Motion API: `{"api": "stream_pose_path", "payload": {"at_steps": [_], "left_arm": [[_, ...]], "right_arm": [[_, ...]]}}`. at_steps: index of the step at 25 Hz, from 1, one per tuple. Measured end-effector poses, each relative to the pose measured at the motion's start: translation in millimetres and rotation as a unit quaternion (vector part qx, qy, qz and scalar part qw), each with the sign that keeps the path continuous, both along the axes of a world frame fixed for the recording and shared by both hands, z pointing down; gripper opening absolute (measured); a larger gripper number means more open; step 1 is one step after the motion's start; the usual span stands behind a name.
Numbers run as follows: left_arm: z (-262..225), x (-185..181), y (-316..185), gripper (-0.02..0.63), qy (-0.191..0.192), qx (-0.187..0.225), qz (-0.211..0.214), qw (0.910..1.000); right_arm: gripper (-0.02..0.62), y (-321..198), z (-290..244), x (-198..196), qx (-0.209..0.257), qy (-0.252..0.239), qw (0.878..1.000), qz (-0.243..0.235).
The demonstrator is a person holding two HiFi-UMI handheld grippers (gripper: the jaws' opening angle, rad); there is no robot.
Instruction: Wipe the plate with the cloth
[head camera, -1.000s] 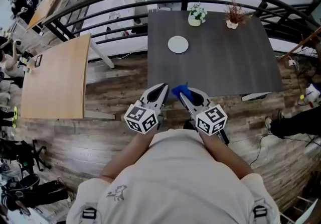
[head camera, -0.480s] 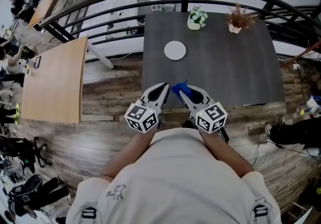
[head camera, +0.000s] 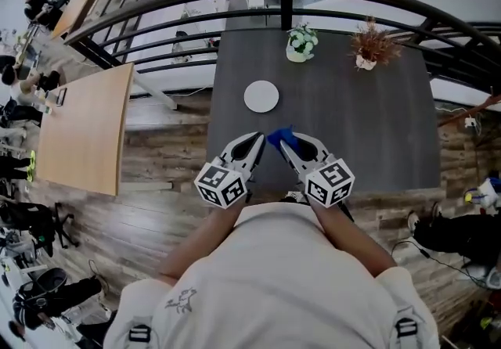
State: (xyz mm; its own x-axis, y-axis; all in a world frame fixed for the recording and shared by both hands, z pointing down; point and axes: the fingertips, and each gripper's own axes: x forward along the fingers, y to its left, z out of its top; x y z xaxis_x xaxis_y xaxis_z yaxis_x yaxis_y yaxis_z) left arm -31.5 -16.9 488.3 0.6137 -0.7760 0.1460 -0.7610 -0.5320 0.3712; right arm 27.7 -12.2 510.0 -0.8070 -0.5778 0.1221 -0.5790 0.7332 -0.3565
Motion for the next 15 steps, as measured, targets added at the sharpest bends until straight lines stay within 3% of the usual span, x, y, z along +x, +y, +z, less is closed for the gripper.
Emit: {"api": "stream_pose_path", "payload": {"at_steps": [5,15], "left_arm": [[-7.2,13.9,-7.4,0.008,-0.003,-0.013,-0.026,0.9996],[28.1,-10.7,-40.9,0.008,-0.012,-0.052,-0.071,0.9961]], "right_arm": [[0.067,-14.5,-9.0,20.5,-0.012,0.004,1.0,-0.016],[0.067,-47.2,16.7,11.4,-0.037,0.012,0.998,-0.039]]}}
